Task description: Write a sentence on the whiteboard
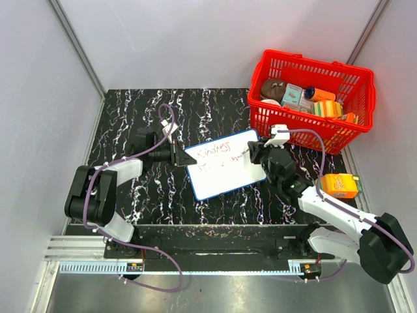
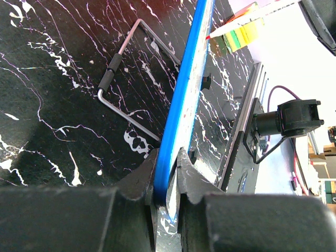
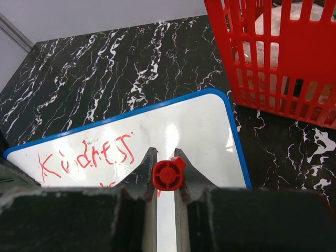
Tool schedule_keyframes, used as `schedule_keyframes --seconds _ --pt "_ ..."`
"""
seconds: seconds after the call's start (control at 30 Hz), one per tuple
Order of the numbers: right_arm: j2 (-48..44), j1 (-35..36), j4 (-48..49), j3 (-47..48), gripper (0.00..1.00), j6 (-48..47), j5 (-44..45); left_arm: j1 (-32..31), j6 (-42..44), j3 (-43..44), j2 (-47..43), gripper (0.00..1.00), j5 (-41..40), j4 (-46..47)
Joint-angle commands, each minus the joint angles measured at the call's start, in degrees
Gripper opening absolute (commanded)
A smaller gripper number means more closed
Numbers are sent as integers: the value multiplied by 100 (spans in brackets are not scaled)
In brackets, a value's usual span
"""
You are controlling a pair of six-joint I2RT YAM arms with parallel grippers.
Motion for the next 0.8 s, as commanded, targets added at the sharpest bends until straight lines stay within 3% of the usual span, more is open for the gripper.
schedule_keyframes --seconds 0.0,0.47,0.77 --pt "93 -3 208 262 0 -213 343 39 1016 14 209 0 -1643 -98" --pt "-478 -12 190 51 0 -152 281 31 1016 23 209 0 -1643 -98" --pt "-171 -3 199 86 0 -126 290 31 1016 23 200 0 -1643 -98"
